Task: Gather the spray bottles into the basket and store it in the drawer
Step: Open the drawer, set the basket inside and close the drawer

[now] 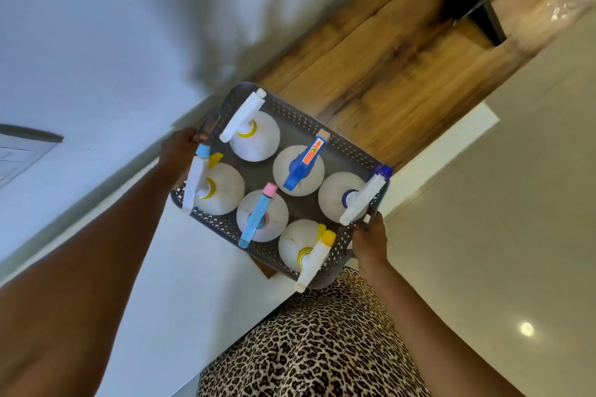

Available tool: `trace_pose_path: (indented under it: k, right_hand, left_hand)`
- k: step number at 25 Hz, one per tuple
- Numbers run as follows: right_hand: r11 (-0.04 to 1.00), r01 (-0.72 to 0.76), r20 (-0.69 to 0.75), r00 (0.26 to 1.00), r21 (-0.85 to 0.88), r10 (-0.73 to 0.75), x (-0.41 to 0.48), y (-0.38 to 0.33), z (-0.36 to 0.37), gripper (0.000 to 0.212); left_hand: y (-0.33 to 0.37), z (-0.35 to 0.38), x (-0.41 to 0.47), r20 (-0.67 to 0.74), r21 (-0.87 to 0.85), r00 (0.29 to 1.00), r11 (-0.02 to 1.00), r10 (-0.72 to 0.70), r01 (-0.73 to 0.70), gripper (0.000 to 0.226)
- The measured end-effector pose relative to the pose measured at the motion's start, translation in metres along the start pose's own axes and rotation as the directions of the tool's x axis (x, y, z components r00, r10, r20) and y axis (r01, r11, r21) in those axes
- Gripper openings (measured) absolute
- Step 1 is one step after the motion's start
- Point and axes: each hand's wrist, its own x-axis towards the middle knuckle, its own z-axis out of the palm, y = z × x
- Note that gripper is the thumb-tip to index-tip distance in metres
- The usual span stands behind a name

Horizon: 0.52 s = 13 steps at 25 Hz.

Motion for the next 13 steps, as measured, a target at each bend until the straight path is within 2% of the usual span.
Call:
trace_pose_path:
  k: [4,7,10,13]
  right_hand:
    - [0.996,0.031,-0.002,0.999,-0.087,-0.032,-0.007,-0.010,-0.009,0.036]
    - [0.985,0.065,0.044,0.997,-0.161,-0.059,-0.016,-0.025,-0.017,0.039]
    - [0.957,0.121,0.089,0.991,-0.263,-0.101,-0.027,-0.043,-0.019,0.037]
    - [0.913,0.198,0.144,0.977,-0.357,-0.155,-0.049,-0.063,-0.011,0.036]
  left_hand:
    - [-0.010,-0.007,-0.028,-0.034,-0.005,0.999,0.999,0.037,-0.037,0.040]
    - [-0.019,-0.018,-0.055,-0.092,-0.063,0.996,0.998,-0.022,0.016,0.049]
    - [-0.037,-0.032,-0.085,-0.195,0.098,0.980,0.993,-0.049,0.069,0.022]
    - [-0.064,-0.054,-0.122,-0.282,0.005,0.954,0.994,-0.101,0.107,0.020]
